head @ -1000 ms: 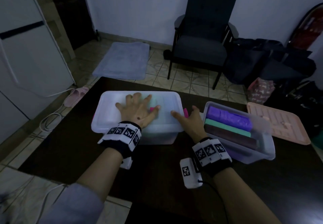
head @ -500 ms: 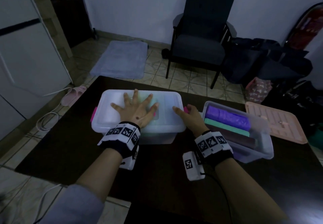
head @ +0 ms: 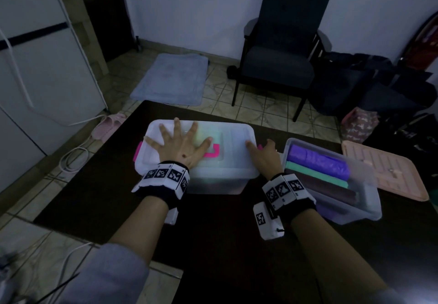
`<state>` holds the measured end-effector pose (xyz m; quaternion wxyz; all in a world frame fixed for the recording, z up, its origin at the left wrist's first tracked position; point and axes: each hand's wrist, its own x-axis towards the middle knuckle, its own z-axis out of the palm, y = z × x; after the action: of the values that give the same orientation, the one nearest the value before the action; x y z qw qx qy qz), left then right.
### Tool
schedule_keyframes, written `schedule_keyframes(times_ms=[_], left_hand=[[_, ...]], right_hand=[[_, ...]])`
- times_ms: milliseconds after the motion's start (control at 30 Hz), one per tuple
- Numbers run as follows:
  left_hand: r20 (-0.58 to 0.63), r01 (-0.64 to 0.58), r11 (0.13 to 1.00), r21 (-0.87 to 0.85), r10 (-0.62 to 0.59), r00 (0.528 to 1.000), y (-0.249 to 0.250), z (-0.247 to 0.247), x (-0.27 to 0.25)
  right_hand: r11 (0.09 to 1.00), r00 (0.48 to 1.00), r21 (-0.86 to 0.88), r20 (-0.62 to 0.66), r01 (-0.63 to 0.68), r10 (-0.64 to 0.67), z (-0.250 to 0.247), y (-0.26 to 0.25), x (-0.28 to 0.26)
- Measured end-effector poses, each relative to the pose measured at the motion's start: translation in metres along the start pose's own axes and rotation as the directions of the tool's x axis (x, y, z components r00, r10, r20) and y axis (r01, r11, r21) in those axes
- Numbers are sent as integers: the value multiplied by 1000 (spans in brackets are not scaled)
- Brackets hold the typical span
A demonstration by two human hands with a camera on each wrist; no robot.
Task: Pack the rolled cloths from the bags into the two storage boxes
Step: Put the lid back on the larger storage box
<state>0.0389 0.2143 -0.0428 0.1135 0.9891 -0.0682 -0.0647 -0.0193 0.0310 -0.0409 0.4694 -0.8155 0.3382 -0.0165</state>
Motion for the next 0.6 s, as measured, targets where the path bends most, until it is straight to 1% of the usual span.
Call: schedule_keyframes(times_ms=[133, 300, 367, 500, 600], left_hand=[[-22, 14, 1000, 1, -14, 1000, 3, 2, -4], [-11, 14, 1000, 9, -14, 1000, 4, 0, -4], [1, 16, 1000, 13, -16, 1000, 4, 0, -3], [-6, 9, 1000, 10, -9, 1000, 3, 3, -1], [-16, 11, 1000, 8, -11, 1000, 3, 4, -2]], right_hand=[[998, 998, 38, -15, -59, 60, 0, 7, -1], [987, 991, 88, 35, -133, 130, 2, 9, 1], [992, 995, 70, 14, -104, 103, 4, 8, 2], [1000, 999, -1, -47, 25, -25, 8, 4, 0], [997, 996, -35, -38, 74, -75, 11, 0, -4]])
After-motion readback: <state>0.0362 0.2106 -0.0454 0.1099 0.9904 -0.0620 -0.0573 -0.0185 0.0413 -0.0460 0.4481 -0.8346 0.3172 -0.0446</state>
